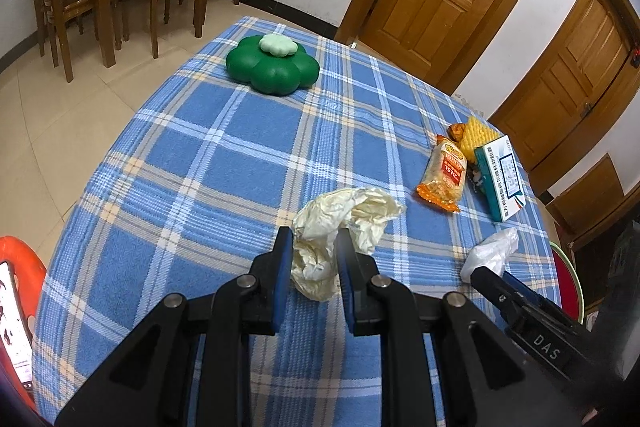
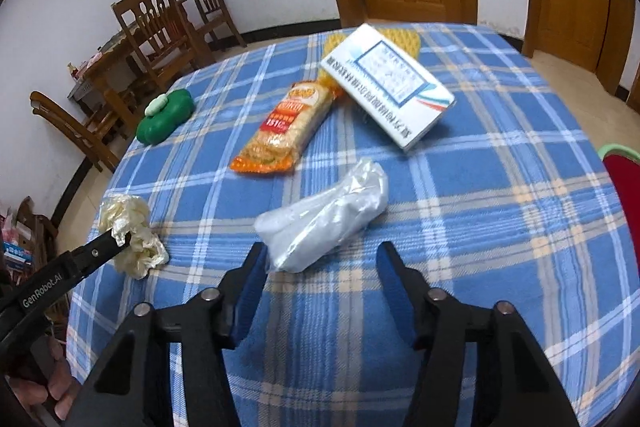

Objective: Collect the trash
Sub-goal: 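Grasp the clear plastic bag with the right tool while the left tool holds the tissue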

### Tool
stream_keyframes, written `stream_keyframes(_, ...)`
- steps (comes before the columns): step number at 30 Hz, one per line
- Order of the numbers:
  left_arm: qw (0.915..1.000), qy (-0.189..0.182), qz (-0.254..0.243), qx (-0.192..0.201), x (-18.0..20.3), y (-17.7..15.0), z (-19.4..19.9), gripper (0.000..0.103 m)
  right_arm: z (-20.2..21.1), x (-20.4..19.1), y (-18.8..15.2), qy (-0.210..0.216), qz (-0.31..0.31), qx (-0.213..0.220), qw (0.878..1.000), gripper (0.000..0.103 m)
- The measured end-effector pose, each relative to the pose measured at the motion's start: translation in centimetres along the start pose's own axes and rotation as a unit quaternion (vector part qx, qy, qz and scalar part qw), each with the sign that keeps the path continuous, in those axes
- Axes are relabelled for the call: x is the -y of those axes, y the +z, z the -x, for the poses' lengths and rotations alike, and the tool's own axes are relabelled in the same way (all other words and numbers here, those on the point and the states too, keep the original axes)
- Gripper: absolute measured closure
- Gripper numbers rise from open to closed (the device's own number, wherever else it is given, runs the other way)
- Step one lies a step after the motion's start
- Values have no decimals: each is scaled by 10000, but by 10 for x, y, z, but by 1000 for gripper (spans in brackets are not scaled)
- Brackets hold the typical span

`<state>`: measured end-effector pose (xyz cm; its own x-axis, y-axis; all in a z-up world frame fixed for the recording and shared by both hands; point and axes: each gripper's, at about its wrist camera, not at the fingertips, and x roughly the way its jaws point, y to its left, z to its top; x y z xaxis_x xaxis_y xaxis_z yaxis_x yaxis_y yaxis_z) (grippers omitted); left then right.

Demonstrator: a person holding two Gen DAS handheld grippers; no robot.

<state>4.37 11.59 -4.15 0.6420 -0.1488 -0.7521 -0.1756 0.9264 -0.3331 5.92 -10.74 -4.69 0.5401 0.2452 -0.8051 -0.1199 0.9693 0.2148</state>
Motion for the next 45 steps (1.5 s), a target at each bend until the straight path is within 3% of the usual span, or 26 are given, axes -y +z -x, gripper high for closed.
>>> stream_keyframes(5, 10000, 7, -32, 2, 0, 0, 0, 82, 0, 8, -1, -15, -9, 21, 10000, 80)
stream_keyframes(8, 10000, 7, -42, -1, 1, 1, 0, 82, 0, 14, -1, -14, -53, 25, 10000, 92)
stream_keyframes(14, 10000, 1, -39, 0, 2, 0, 0, 82, 6, 27, -2, 25, -185, 76, 9998, 100)
stream_keyframes(20, 10000, 1, -31, 0, 2, 0, 0, 82, 18, 37, 0, 86, -357, 214, 9991, 100)
stream_keyframes(25, 10000, 2, -14, -6, 3, 1, 0, 82, 22, 40, 7, 213, -492, 257, 9982, 97)
stream_keyframes(27, 10000, -3, -1, -4, 3, 2, -1, 82, 23, 38, 9, 191, -481, 284, 9983, 82)
stream_keyframes(28, 10000, -3, 6, -4, 3, 3, -1, 82, 22, 37, 10, 182, -485, 307, 9982, 66)
stream_keyframes(29, 10000, -4, 18, -8, 2, 3, -2, 82, 21, 34, 11, 196, -473, 326, 9982, 57)
stream_keyframes(35, 10000, 5, 63, -17, -2, 4, -4, 82, 7, 20, 24, 83, -348, 339, 9988, 45)
stream_keyframes(45, 10000, -6, 87, -29, -5, 5, -6, 82, -19, 13, 36, -12, -388, 201, 9990, 45)
